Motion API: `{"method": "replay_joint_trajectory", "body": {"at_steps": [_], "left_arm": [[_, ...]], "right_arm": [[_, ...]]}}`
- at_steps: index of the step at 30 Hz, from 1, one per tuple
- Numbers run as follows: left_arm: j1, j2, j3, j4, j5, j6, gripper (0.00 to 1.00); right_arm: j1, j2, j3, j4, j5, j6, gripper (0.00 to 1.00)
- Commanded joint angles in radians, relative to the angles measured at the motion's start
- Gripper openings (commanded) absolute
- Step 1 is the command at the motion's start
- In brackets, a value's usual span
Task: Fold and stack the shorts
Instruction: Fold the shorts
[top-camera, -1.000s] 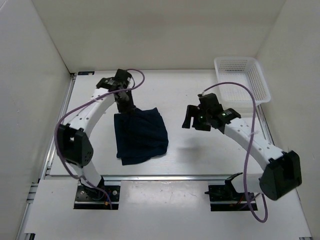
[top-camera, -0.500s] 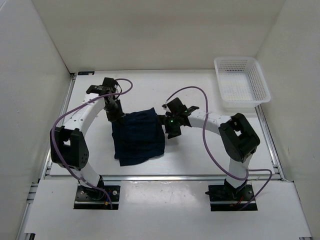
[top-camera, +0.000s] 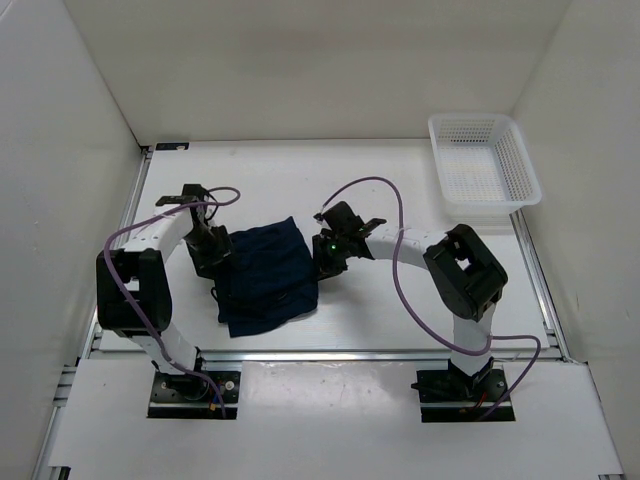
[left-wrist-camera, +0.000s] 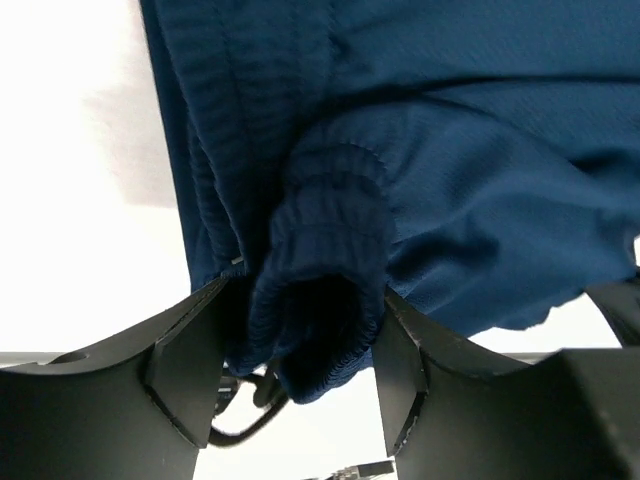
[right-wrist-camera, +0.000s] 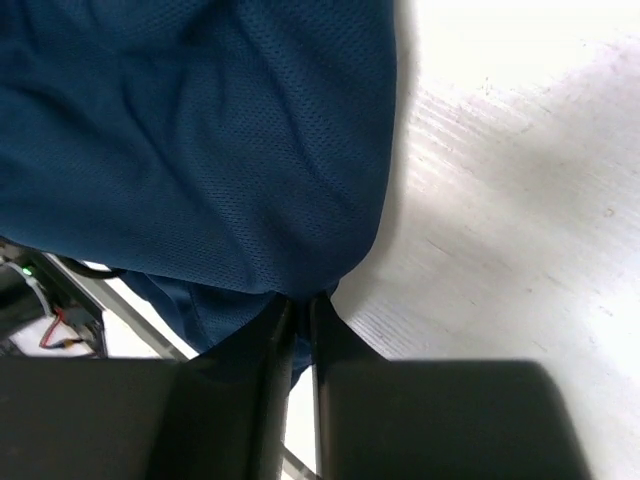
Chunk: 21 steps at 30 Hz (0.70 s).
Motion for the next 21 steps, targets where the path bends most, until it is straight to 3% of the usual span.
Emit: {"method": "replay_joint_trajectory", "body": {"at_steps": [1,3,5,6,9,10,12,13,14,16,17,21], "left_arm": [[0.027,0.003,-0.016,0.066,0.033,0.009,0.67],[0.038,0.003,-0.016,0.076,0.012,0.009,0.67],[0.05,0.003,-0.025,0.076,-0.001,0.009,0.67],[0.05,0.012,-0.025,0.086,-0.016,-0.002,0.67],[0.072,0.022,-0.034,0.096,-0.016,-0.002,0.67],[0.072,0.031,-0.034,0.096,-0.016,-0.002,0.67],[0.081,0.043,-0.034,0.108,-0.016,-0.011,0.67],[0.081,0.043,-0.034,0.108,-0.016,-0.011,0.65],[0.081,0.054,-0.034,0.108,-0.016,-0.011,0.65],[0.081,0.069,-0.034,0.119,-0.016,-0.011,0.65],[0.081,0.083,-0.034,0.119,-0.016,-0.011,0.65],[0.012,0.095,-0.016,0.128,-0.038,-0.011,0.65]], "right_arm": [[0.003,0.011,0.006,0.041,0.002,0.003,0.31],[0.003,0.02,0.006,0.03,0.002,0.003,0.6],[0.012,0.02,0.006,0.02,0.026,-0.006,0.81],[0.012,0.029,0.006,0.006,0.037,-0.006,0.85],[0.012,0.04,0.015,-0.003,0.048,-0.006,0.87],[0.012,0.049,0.015,-0.003,0.048,-0.006,0.84],[0.012,0.058,0.015,0.026,0.022,-0.006,0.63],[0.023,0.058,0.015,0.026,0.011,0.003,0.51],[0.023,0.058,0.015,0.039,0.002,0.003,0.25],[0.023,0.058,0.006,0.053,0.002,0.012,0.05],[0.023,0.046,-0.018,0.053,0.011,0.021,0.0],[0.005,-0.017,-0.104,0.101,0.069,0.058,0.0]]}}
